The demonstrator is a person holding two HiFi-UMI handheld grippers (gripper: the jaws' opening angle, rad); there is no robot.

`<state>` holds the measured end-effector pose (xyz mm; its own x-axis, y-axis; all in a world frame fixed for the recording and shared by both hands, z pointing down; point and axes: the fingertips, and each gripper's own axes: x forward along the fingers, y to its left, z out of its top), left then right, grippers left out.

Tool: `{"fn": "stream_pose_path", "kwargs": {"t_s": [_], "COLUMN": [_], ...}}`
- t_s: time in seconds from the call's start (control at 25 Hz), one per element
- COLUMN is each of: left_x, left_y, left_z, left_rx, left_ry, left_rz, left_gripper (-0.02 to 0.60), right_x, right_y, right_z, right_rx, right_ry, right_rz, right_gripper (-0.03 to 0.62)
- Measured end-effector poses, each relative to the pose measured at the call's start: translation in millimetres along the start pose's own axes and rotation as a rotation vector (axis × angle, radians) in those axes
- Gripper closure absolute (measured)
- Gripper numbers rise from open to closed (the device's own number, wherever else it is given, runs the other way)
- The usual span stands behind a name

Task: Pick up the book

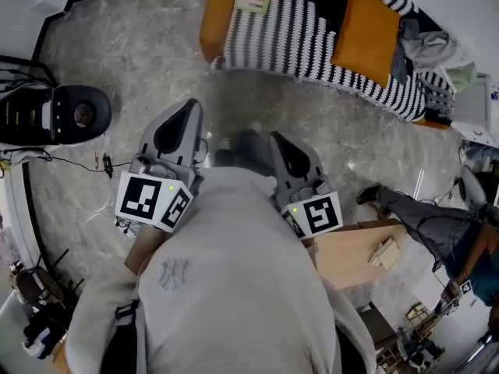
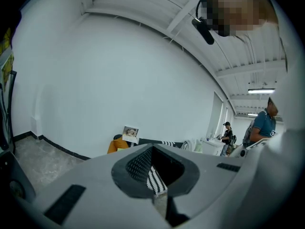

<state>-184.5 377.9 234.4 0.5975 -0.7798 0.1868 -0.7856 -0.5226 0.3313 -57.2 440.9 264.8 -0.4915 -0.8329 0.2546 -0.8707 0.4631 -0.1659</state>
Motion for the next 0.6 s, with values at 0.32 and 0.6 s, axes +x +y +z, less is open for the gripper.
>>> {"fn": "stream_pose_path", "kwargs": {"t_s": [0.32, 0.6], "left_x": [16.5, 41.5], "left_y": [8.8, 31.1], "left_z": [3.1, 15.2], "left_rx": [-0.016, -0.033], "left_ry": [0.009, -0.006], "left_rz": [0.032, 0.11], "left_gripper": [0.572, 0.572], "right_x": [13.8, 48.5], "right_y": [-17.7, -39.4], "right_z": [-4.4, 10.6], "right_rx": [-0.008, -0.017], "right_ry": [0.054, 0.069], "right_rz": [0.035, 0.096], "right_gripper": [0.576, 0.576]}}
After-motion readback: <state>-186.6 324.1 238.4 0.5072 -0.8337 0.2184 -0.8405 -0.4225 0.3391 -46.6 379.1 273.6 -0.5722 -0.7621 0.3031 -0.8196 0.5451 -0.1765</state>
